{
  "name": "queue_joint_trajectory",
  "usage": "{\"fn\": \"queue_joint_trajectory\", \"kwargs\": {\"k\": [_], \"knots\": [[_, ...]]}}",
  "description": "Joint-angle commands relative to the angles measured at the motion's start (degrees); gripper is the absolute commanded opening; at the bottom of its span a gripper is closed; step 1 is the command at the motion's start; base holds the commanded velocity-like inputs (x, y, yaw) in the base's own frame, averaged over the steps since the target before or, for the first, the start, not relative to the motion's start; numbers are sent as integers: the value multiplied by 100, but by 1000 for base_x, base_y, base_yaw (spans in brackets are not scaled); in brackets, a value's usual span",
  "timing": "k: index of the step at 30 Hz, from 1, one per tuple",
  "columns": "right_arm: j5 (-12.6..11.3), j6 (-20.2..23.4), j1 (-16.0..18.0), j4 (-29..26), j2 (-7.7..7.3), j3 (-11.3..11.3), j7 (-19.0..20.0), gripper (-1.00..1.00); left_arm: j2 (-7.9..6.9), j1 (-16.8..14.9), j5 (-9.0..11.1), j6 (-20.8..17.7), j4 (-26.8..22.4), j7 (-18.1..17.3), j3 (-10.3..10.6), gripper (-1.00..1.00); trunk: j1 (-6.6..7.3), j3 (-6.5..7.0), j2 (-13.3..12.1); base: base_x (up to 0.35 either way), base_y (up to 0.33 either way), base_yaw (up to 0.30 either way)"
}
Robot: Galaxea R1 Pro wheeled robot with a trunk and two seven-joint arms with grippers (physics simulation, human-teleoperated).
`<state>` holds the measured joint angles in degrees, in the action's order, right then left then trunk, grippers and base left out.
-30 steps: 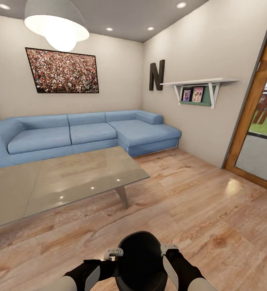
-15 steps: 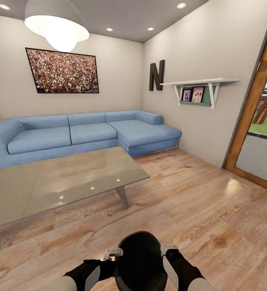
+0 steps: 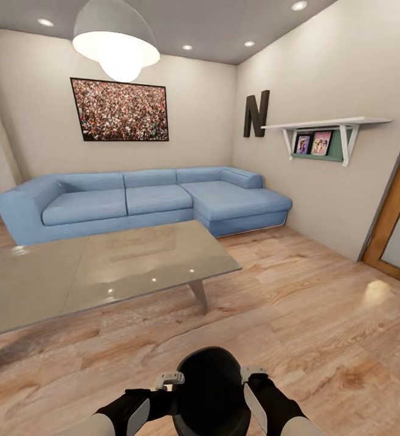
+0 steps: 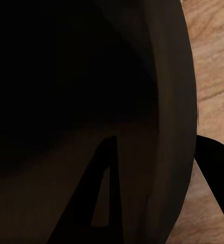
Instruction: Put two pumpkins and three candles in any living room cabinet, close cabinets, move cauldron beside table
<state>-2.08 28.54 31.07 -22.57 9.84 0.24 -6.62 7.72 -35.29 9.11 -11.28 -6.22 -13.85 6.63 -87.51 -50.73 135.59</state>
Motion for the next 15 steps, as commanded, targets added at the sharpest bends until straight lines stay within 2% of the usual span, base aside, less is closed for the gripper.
{"fn": "queue_joint_trajectory", "kwargs": {"k": [1,15], "knots": [[146,29,4,-81,-2,37,-50,-100,-4,-4,-59,-23,6,5,-39,-100,1,-4,3,150,0,90],[146,29,4,-81,0,37,-50,-100,1,-4,-59,-23,6,5,-39,-100,1,-3,3,301,0,13]]}}
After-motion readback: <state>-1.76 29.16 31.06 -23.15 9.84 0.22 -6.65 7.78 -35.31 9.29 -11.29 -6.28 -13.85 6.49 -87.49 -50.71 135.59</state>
